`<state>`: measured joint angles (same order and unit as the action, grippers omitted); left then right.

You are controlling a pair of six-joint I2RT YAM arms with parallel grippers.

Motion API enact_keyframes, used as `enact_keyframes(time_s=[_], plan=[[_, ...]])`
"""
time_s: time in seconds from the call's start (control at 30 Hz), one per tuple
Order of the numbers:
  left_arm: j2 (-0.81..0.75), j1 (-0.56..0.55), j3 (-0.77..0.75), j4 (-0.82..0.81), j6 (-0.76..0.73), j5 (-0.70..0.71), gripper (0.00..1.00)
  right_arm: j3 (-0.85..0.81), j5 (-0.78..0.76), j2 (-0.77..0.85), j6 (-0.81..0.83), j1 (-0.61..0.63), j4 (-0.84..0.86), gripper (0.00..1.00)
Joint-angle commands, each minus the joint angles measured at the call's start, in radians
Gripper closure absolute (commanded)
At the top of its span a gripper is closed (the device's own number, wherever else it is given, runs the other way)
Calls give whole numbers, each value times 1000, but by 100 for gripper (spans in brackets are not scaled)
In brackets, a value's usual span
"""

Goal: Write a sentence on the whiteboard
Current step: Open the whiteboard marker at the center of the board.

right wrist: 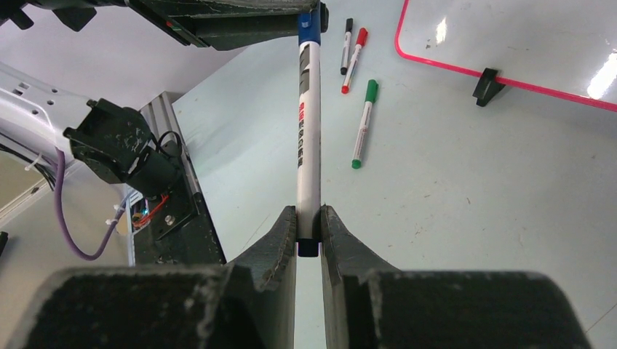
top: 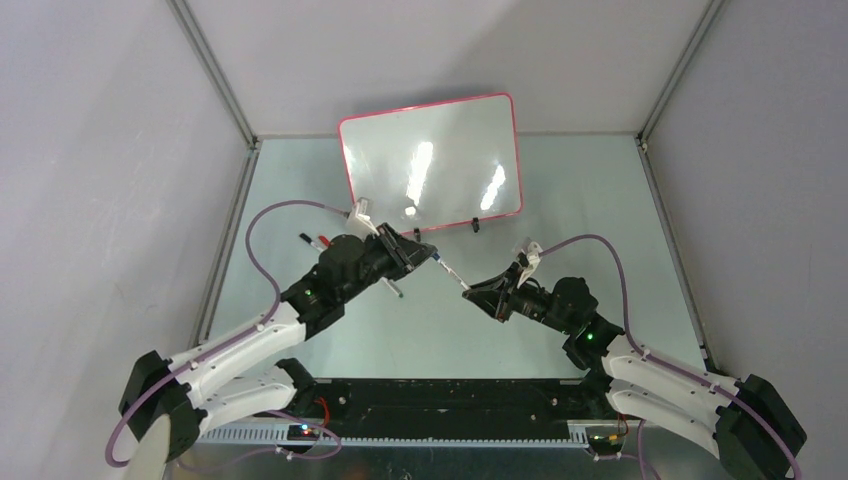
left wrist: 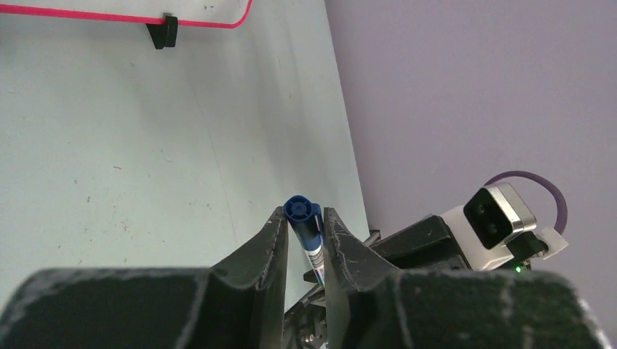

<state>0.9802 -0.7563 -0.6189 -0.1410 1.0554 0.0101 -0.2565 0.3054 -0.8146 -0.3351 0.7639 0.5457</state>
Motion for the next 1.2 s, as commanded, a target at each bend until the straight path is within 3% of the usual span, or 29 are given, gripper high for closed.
enact_keyframes(time_s=[0.0, 0.1, 0.17, 0.23, 0.3, 0.37, 0.43, 0.6, 0.8, 1.07, 1.17], plan=[[19, 10, -3, -26, -10, -31, 99, -43, 3, 8, 18, -3, 23, 100], [29, 9, 14, -48, 18, -44, 100, -43, -11, 16, 15, -3, 21, 98], [36, 10, 42, -91, 58, -46, 100, -43, -31, 33, 13, -3, 11, 79], [45, 10, 74, -142, 108, -44, 100, -40, -65, 60, 4, -5, -6, 45], [56, 10, 110, -220, 166, -49, 100, -29, -105, 89, -19, -6, -6, 27], [79, 10, 144, -301, 224, -57, 100, -14, -147, 114, -65, -10, 24, 14], [94, 8, 153, -358, 268, -69, 100, 2, -173, 125, -121, -12, 76, 9], [84, 9, 151, -396, 310, -69, 100, 10, -236, 57, -293, -4, 201, 8], [-4, 8, 157, -324, 331, -24, 100, 14, -275, -20, -335, 36, 309, 11], [-35, 8, 151, -286, 346, -17, 100, -25, -292, -93, -345, 94, 373, 29], [-34, 8, 144, -270, 340, -14, 100, -43, -321, -115, -319, 134, 384, 32]])
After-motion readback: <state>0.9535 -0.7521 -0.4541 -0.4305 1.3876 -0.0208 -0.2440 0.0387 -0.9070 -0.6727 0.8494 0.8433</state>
